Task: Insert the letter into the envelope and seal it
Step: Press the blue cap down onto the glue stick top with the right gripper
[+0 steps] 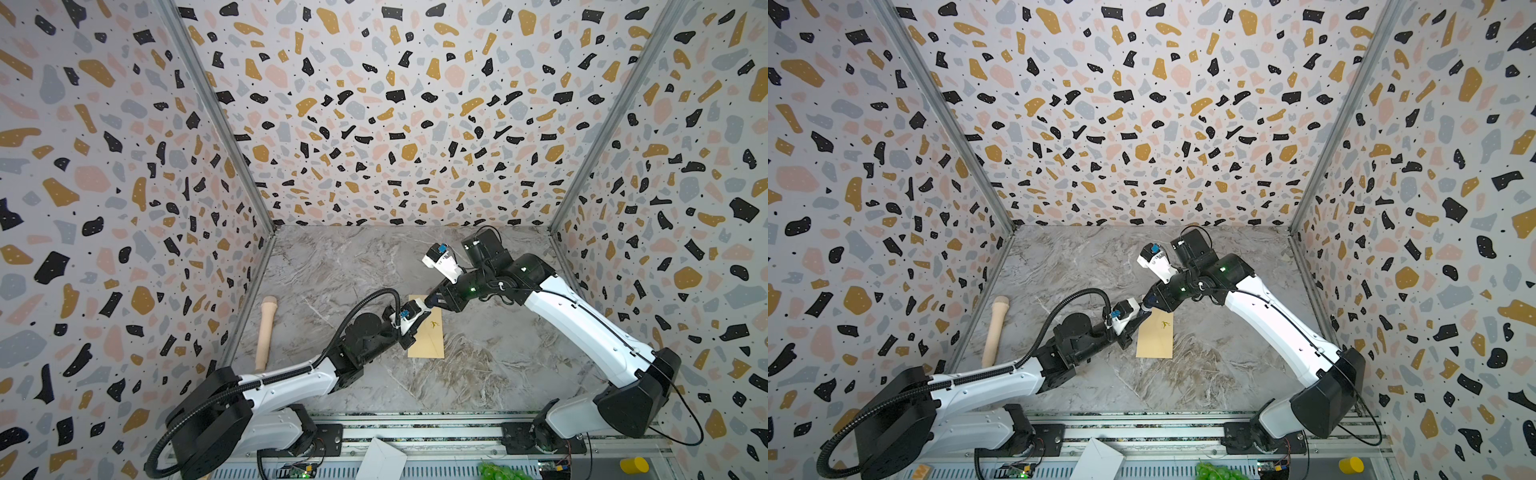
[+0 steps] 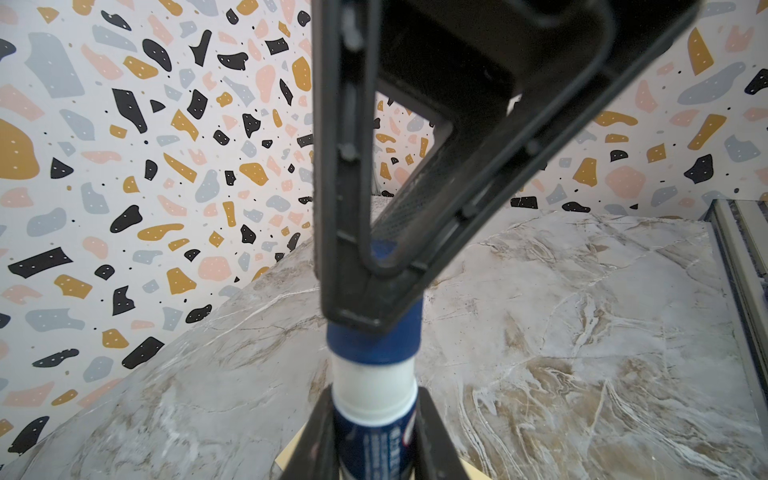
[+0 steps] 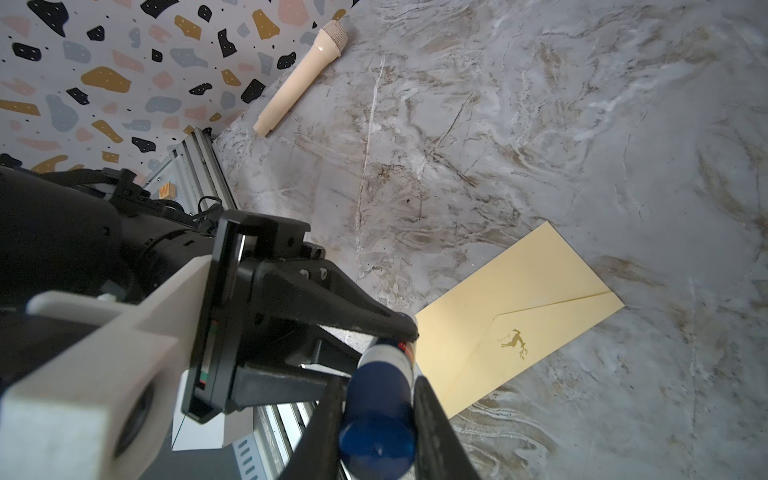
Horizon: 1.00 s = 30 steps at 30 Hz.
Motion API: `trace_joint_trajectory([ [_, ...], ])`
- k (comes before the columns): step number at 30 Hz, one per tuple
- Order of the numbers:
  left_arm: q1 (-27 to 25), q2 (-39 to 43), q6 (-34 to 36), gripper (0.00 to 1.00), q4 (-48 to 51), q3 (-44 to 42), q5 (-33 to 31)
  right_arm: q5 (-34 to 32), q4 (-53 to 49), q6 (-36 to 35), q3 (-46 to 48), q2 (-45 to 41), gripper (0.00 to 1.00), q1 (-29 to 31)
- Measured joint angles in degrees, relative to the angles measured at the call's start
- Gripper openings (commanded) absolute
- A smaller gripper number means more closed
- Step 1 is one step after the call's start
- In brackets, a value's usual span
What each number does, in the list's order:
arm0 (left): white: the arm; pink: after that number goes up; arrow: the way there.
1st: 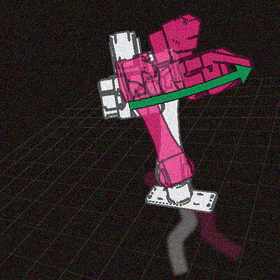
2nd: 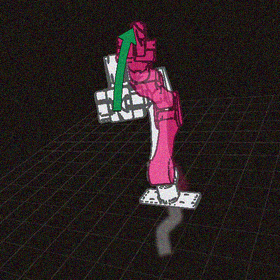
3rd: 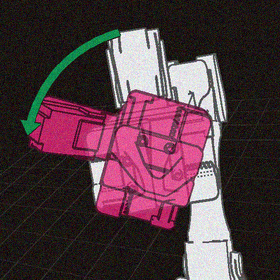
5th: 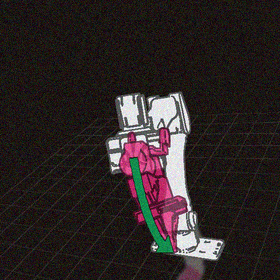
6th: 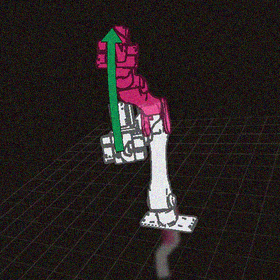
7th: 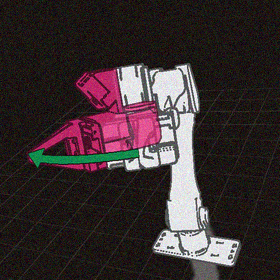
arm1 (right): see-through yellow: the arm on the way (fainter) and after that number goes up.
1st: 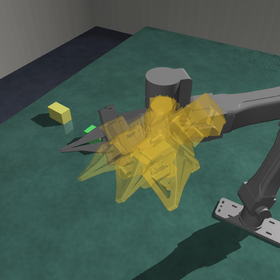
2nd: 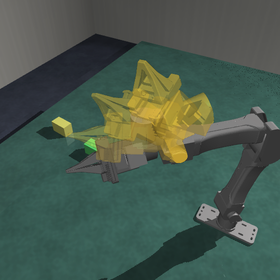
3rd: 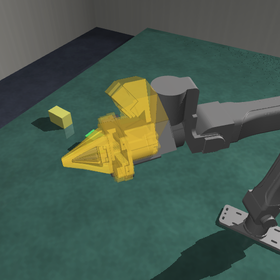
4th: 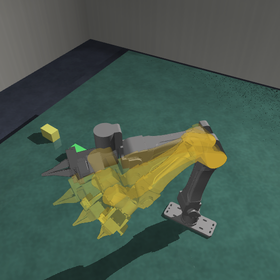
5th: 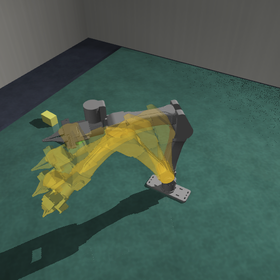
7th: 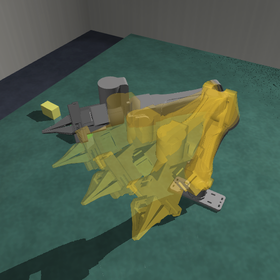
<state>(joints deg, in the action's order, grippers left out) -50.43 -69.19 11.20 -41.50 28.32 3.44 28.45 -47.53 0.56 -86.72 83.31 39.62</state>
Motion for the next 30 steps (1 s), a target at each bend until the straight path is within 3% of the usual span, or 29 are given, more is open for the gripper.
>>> trace_joint_trajectory([
  [30,-0.3,0.1,0.1,0.00,4.2,-3.5,-1.4,-0.6,1.0,-4.0,4.6,4.5,0.03,2.5],
])
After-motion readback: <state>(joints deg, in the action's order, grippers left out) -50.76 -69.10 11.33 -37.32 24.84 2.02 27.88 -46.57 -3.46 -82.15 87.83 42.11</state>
